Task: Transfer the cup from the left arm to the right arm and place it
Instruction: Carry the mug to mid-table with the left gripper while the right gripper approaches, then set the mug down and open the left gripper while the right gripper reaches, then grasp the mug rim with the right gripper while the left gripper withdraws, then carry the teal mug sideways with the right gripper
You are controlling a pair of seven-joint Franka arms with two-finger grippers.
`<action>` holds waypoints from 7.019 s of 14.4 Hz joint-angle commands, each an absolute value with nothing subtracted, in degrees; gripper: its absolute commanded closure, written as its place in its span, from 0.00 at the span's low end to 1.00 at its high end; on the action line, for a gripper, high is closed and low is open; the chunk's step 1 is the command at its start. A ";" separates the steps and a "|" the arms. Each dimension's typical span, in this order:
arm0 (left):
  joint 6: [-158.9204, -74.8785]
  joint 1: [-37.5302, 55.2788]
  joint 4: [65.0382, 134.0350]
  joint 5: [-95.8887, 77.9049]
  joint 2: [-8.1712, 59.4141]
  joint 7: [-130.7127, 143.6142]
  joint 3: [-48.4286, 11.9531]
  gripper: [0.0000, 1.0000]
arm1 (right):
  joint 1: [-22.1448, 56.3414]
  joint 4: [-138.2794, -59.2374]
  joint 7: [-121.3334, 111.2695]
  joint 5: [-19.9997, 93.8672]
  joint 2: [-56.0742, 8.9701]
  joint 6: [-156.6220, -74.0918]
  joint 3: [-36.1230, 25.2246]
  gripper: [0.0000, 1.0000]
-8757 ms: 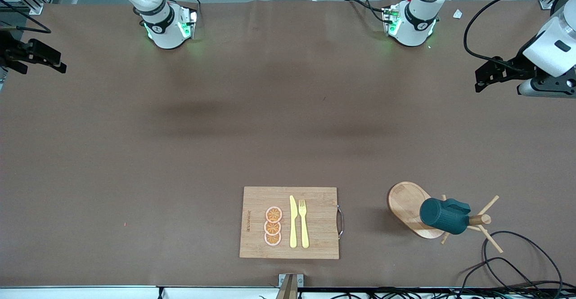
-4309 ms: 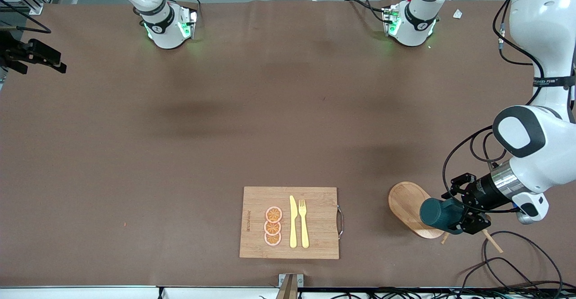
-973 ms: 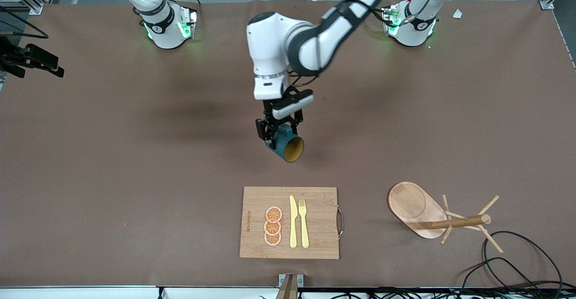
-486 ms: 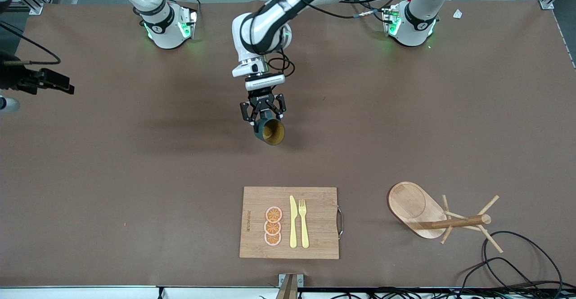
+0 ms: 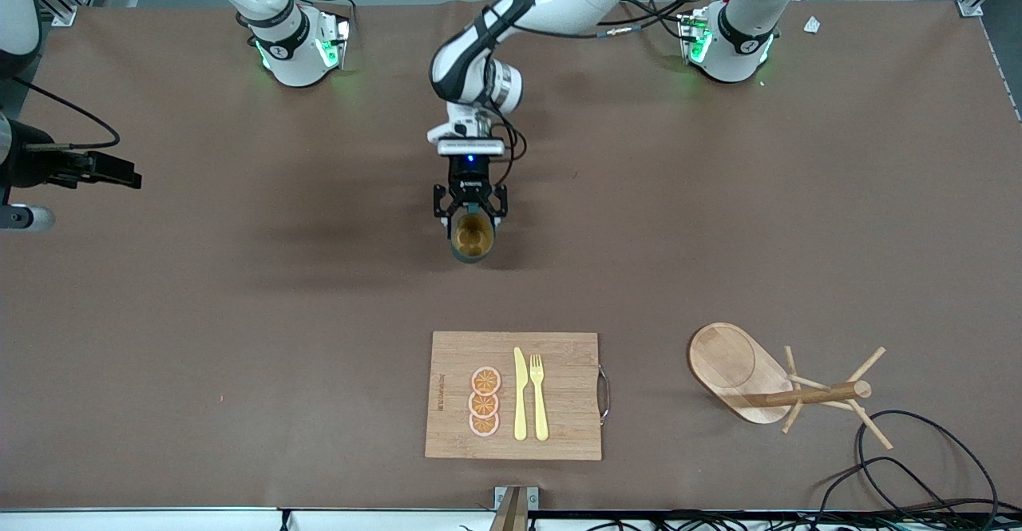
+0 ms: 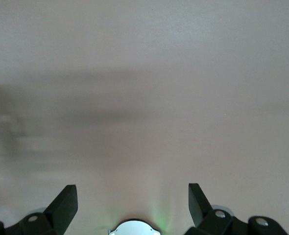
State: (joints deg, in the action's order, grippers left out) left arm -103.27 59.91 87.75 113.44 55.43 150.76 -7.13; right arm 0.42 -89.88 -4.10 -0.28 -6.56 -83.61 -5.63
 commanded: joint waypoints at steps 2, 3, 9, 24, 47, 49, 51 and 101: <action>-103.10 59.68 87.71 116.37 56.77 150.82 -6.42 0.31 | 1.49 -89.82 -3.34 -0.62 -7.29 -84.11 -4.92 0.00; -103.10 59.68 87.63 116.45 57.56 150.73 -6.42 0.30 | 2.19 -90.78 -2.21 0.25 -7.29 -85.76 -4.92 0.00; -103.10 60.12 89.99 115.93 60.47 150.64 -6.59 0.22 | 8.87 -93.78 10.88 4.04 -8.96 -89.30 -4.83 0.00; -95.05 61.44 92.72 77.66 47.13 150.59 -22.67 0.00 | 26.62 -103.09 17.53 10.72 -15.20 -111.07 -4.83 0.00; -81.56 39.32 103.02 28.21 -4.83 90.40 -23.99 0.02 | 42.71 -103.01 54.23 10.63 -30.14 -137.63 -4.83 0.33; -81.74 31.42 100.30 27.78 -5.45 80.47 -23.99 0.01 | 42.71 -102.75 54.23 10.63 -30.93 -138.95 -4.83 0.47; -82.79 25.43 97.05 24.37 -5.01 76.74 -23.99 0.00 | 42.89 -101.87 54.32 10.72 -31.99 -139.04 -4.83 0.49; -85.34 -1.93 92.20 0.62 -6.33 -2.37 -9.84 0.00 | -3.16 -127.44 -71.81 0.26 -14.94 -140.80 -6.59 1.00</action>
State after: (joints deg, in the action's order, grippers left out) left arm -85.26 -1.49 90.77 1.79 -4.62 -1.63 -9.74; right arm -1.97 -126.13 -71.16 1.06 -15.59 -139.91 -7.70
